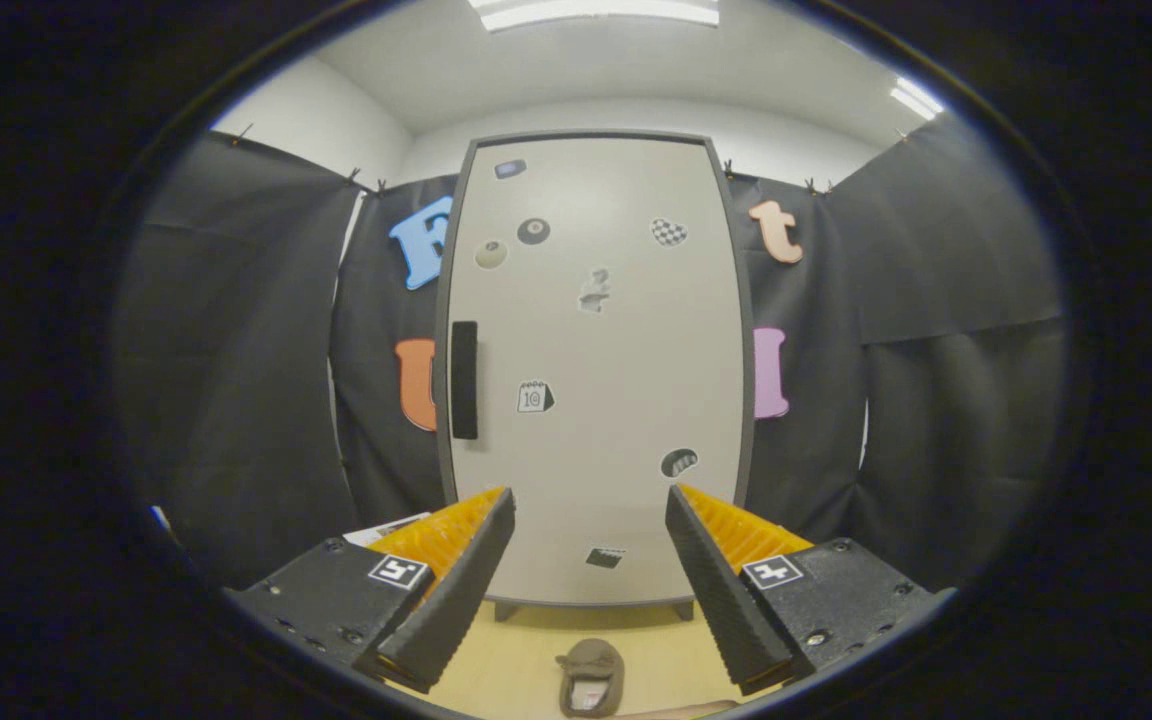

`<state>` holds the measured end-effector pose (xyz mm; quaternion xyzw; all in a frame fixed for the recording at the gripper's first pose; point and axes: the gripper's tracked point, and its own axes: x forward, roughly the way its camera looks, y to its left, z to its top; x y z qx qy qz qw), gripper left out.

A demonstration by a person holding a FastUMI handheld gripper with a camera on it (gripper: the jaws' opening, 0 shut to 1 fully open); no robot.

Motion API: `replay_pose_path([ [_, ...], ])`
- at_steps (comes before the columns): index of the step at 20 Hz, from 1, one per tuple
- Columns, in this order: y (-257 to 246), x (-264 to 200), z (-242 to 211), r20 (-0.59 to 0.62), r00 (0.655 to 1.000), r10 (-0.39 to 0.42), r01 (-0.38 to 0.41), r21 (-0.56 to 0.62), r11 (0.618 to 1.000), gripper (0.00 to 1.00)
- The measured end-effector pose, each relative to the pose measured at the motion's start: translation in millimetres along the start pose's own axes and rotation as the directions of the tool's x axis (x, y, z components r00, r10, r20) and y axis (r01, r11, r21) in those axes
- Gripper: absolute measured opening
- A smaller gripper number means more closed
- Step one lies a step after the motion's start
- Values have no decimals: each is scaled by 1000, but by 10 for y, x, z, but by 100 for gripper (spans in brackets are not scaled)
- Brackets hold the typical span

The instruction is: Open the shoe cabinet door, grab the shoes and put them into the shoe cabinet, then close the shoe cabinet door.

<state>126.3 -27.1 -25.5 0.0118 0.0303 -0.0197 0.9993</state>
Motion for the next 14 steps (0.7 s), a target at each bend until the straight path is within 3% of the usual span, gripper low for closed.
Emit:
replay_pose_path([
  [8,628,892,328,-10,993,115,-114,71,991,99],
  [14,1077,1442,454,-40,990,138,-138,-5,990,99],
])
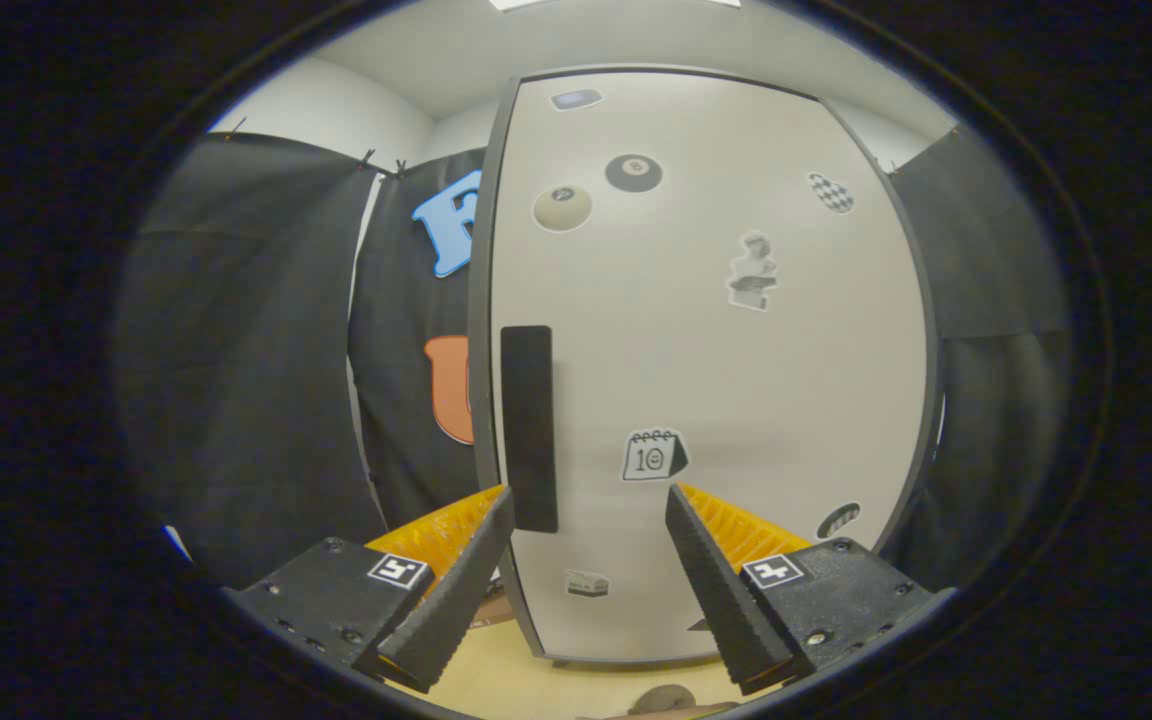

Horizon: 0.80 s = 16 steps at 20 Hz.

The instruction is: Open the shoe cabinet door, grab the shoes and put them into the shoe cabinet, then close the shoe cabinet door.

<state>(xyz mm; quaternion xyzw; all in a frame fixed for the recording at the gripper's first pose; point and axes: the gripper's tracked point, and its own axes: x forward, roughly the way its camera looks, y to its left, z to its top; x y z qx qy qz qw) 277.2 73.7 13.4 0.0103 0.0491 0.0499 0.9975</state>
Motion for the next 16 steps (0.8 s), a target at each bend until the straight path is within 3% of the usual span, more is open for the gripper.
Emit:
replay_pose_path([
  [3,129,235,163,19,1000,6,-5,-46,999,99],
  [9,132,435,313,38,999,-14,15,-12,1000,98],
  [11,164,472,281,29,1000,1,-1,5,1000,89],
  [12,199,464,248,22,1000,7,-7,6,1000,71],
  [13,253,519,226,-1,1000,14,-14,-10,1000,62],
  [15,229,472,240,-5,1000,-2,2,-32,999,33],
  [16,225,463,228,-5,1000,-1,1,-27,1000,32],
])
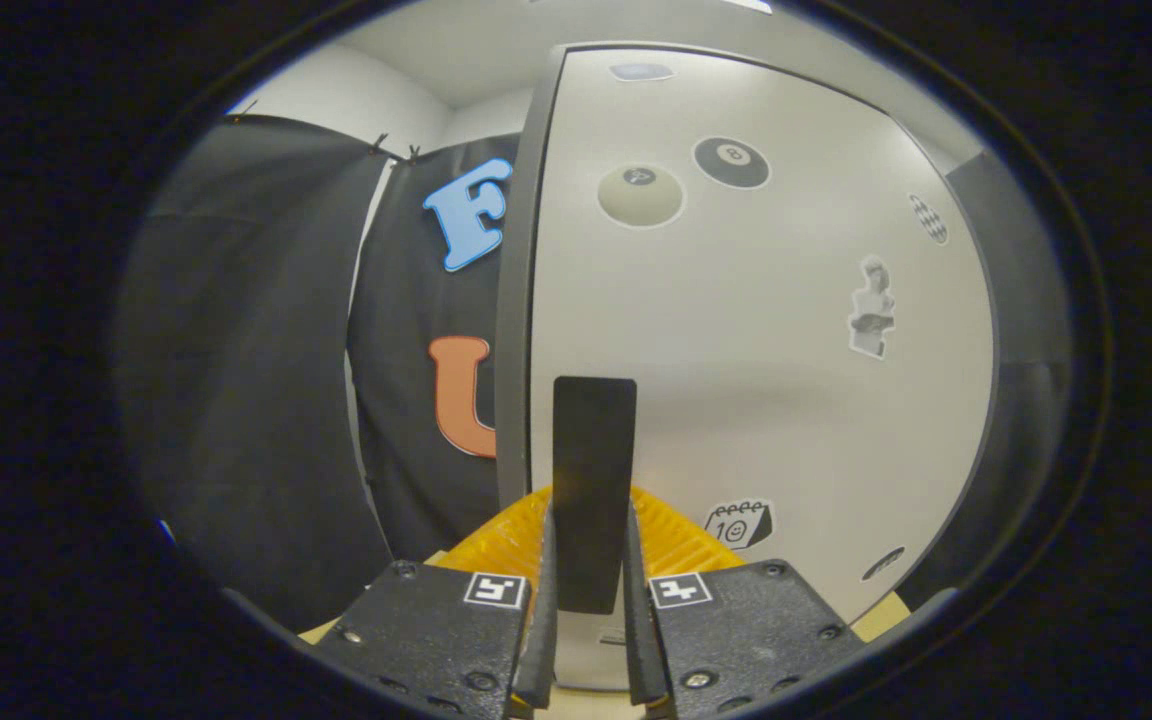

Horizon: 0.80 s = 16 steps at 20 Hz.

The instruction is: Open the shoe cabinet door, grab the shoes and put them into the shoe cabinet, then close the shoe cabinet door.

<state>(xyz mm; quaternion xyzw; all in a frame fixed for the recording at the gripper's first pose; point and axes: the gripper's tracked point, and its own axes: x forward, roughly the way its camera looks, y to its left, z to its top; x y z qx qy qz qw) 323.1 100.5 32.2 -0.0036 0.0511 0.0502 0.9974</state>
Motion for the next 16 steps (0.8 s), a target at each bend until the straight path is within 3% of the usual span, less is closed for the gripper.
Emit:
replay_pose_path([
  [16,-89,-818,-8,-5,995,99,-99,12,995,27],
])
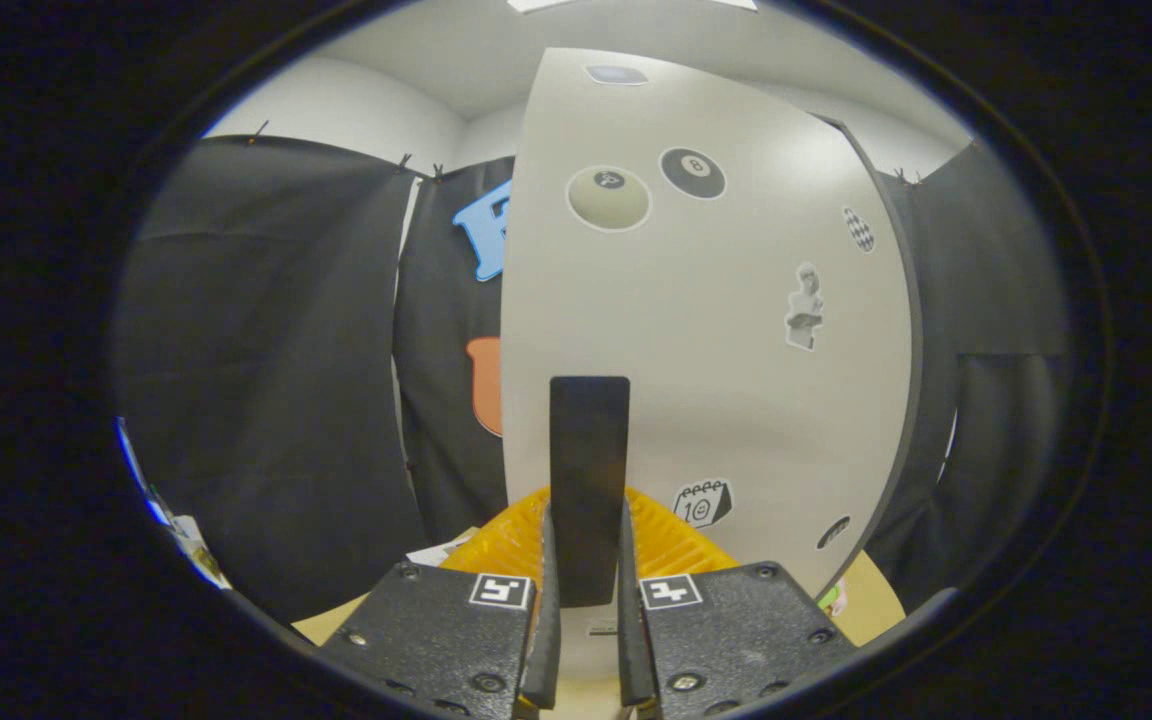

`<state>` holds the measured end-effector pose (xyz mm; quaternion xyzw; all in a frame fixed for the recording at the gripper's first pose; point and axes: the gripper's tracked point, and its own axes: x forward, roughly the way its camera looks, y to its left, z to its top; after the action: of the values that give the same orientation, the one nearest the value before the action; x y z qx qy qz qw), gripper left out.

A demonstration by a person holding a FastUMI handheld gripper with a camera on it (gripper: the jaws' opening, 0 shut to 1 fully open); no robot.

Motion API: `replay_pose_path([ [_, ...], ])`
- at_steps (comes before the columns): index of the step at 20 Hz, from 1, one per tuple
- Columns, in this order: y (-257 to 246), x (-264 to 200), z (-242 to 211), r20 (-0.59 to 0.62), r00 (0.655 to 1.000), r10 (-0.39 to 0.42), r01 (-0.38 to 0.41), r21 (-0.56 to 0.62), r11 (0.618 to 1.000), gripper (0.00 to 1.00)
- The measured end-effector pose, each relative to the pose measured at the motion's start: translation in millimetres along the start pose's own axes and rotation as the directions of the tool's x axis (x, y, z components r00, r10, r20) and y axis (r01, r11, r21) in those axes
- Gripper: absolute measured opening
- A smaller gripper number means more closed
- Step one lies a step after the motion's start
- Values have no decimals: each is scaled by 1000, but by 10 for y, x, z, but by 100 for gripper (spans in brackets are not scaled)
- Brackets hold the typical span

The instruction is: Open the shoe cabinet door, grab the shoes and put them into the shoe cabinet, then close the shoe cabinet door.

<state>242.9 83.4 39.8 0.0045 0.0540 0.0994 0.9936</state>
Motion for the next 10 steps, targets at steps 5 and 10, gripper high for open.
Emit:
replay_pose_path([
  [5,-99,-308,-13,-11,999,35,-35,11,999,26],
  [10,-255,-591,-15,-14,999,39,-38,10,999,25],
])
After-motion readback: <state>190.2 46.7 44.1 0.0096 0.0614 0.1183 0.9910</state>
